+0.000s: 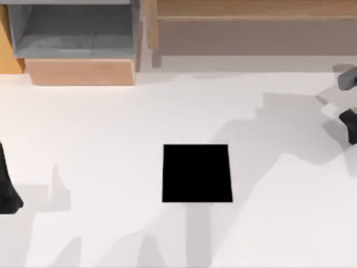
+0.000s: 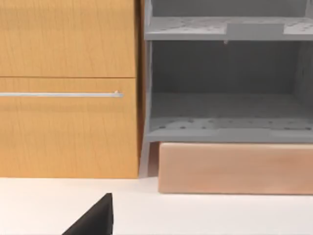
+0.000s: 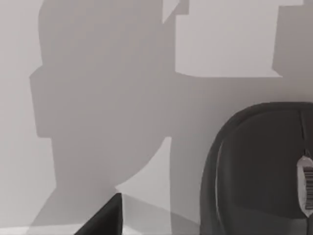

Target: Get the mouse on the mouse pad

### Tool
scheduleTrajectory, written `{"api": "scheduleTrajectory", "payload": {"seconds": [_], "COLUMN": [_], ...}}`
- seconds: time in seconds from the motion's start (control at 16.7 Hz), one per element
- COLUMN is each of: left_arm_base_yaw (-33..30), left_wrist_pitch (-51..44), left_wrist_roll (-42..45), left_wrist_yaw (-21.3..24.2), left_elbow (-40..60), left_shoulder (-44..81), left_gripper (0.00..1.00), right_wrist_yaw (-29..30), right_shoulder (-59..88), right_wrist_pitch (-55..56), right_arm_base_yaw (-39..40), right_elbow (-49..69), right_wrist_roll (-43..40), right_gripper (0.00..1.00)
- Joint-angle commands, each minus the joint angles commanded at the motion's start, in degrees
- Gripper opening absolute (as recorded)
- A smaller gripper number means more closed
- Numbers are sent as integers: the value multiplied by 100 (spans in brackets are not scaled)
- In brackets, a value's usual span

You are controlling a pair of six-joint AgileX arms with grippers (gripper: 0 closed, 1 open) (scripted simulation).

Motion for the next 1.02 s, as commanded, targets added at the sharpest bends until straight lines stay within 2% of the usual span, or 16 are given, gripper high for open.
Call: {"api": "scheduleTrajectory", "payload": {"seconds": [0.48,1.02], "left_arm_base_yaw": [0,0], "left_wrist_pitch": [0,0], "left_wrist_roll": [0,0], "left_wrist_yaw": [0,0], "left_elbow": [0,0], "left_shoulder": [0,0], "left_gripper": [100,100], "right_wrist_yaw": [0,-82], "right_shoulder": [0,-168], "right_wrist_pitch": [0,-100], "right_arm_base_yaw": [0,16], "right_elbow": [0,20], "right_wrist_roll": [0,63], "right_gripper": [2,0]}}
